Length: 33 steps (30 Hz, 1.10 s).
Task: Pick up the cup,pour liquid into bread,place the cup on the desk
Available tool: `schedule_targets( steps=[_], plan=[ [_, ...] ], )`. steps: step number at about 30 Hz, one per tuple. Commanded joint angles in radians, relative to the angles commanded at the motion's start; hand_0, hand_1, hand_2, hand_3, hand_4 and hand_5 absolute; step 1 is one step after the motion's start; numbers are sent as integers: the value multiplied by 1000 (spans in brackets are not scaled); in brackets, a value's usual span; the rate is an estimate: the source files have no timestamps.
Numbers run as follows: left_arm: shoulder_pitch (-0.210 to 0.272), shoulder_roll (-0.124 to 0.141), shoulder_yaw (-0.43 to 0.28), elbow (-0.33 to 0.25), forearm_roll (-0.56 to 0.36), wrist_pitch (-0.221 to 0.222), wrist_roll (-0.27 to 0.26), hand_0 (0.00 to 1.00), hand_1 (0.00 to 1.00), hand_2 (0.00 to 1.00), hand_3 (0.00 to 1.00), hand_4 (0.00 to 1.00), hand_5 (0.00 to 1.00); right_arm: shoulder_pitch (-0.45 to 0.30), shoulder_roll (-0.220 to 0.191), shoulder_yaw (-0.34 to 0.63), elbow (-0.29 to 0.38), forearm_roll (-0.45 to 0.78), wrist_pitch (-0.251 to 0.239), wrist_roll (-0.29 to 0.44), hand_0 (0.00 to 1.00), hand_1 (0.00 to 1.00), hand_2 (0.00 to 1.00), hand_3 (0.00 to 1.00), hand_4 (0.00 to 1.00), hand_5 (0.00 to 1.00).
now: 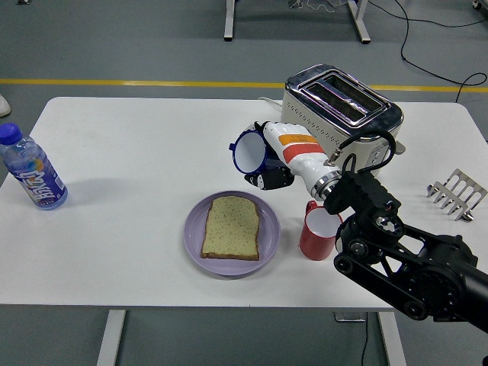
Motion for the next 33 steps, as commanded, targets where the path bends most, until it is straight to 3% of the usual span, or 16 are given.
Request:
schedule_targets(
  steps=[17, 33],
  plan=[
    [-1, 1, 0, 0, -1, 1, 0, 690, 756, 773, 611, 396, 998, 31, -2, -40, -14, -149, -19, 24, 324, 360, 505, 522, 768, 4],
    [-2, 1, 1, -1, -1, 2, 0, 690, 756, 773, 611, 396, 998, 81, -16, -135, -40, -292, -49, 35, 333, 362, 505, 522, 765, 4]
  ],
)
